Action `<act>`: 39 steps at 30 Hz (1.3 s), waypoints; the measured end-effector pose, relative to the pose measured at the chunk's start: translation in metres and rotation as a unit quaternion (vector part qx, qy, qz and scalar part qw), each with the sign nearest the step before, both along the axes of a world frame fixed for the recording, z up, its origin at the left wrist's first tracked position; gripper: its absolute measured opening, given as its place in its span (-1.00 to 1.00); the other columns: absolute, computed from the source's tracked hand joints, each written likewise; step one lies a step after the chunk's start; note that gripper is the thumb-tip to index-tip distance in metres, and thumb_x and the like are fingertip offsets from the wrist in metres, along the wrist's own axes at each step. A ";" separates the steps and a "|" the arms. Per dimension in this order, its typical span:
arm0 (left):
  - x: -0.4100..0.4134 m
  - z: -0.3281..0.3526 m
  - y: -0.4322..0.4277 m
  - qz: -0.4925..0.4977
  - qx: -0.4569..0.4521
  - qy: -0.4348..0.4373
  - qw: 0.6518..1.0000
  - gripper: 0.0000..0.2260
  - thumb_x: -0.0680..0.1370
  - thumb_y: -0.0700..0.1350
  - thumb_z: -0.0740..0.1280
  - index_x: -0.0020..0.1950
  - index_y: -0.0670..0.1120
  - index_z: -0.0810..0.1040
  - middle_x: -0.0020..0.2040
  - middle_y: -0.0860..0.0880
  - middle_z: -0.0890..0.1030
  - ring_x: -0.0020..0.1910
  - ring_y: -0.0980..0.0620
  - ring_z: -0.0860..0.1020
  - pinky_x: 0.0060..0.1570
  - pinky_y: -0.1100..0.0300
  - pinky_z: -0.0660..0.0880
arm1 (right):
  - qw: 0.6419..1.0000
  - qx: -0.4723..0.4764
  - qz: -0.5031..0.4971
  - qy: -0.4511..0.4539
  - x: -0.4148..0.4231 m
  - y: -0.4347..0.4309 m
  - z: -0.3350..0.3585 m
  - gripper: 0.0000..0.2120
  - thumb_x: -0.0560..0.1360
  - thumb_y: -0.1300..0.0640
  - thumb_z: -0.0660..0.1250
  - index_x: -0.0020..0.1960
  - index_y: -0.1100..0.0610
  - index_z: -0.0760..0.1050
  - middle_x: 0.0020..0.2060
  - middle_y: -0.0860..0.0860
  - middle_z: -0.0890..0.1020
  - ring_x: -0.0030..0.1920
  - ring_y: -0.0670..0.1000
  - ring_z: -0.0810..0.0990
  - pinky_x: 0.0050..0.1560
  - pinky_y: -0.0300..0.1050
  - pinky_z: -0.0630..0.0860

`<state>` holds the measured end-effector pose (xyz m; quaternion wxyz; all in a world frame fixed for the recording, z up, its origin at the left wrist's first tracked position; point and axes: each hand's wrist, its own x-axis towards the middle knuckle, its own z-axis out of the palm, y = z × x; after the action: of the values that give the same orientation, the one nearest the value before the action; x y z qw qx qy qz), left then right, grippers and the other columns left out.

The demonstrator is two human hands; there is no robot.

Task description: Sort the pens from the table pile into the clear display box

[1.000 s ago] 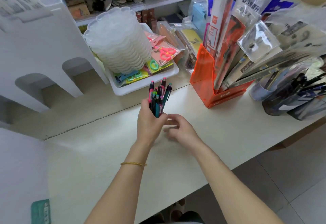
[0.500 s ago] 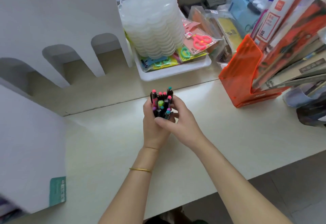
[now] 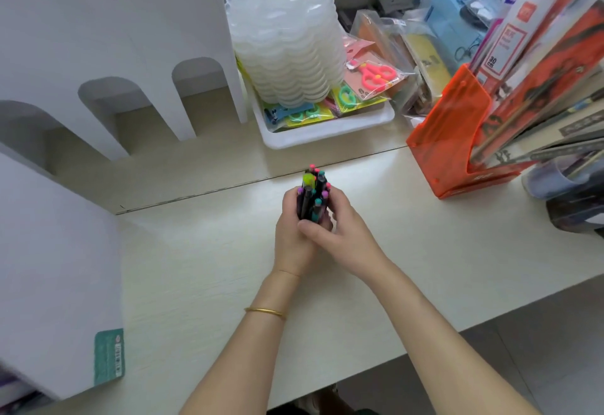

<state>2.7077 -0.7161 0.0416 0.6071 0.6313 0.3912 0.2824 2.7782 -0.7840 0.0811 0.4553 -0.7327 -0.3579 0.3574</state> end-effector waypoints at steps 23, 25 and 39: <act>-0.223 0.116 -0.086 0.163 -0.174 -0.016 0.971 -0.72 0.50 -0.35 0.31 0.15 -0.13 0.39 -0.19 -0.16 0.54 -0.38 0.02 0.56 -0.29 0.17 0.51 | 0.976 0.012 0.218 -0.004 -0.166 0.018 0.125 -0.84 0.43 0.07 0.43 -0.17 0.16 0.55 -0.41 -0.05 0.56 -0.50 -0.16 0.43 -0.46 -0.26 0.39; -0.247 0.119 -0.095 0.183 -0.180 -0.014 0.966 -0.71 0.50 -0.34 0.32 0.16 -0.09 0.39 -0.19 -0.15 0.54 -0.37 0.02 0.57 -0.28 0.16 0.51 | 0.969 -0.001 0.248 0.001 -0.190 0.019 0.126 -0.82 0.45 0.12 0.42 -0.22 0.22 0.53 -0.51 -0.12 0.50 -0.52 -0.17 0.42 -0.47 -0.30 0.35; -0.444 0.140 -0.047 0.036 -0.174 0.033 0.984 -0.71 0.49 -0.29 0.37 0.14 -0.06 0.39 -0.29 -0.10 0.57 -0.34 0.01 0.57 -0.26 0.14 0.52 | 0.976 0.114 0.167 0.083 -0.361 0.060 0.154 -0.82 0.61 0.09 0.22 -0.09 0.19 0.37 -0.41 0.05 0.59 -0.58 -0.06 0.35 -0.57 -0.23 0.29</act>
<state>2.2642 -0.7626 0.1816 0.6839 0.5109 0.4764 0.2106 2.4174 -0.7240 0.2355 0.4978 -0.5738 -0.4744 0.4449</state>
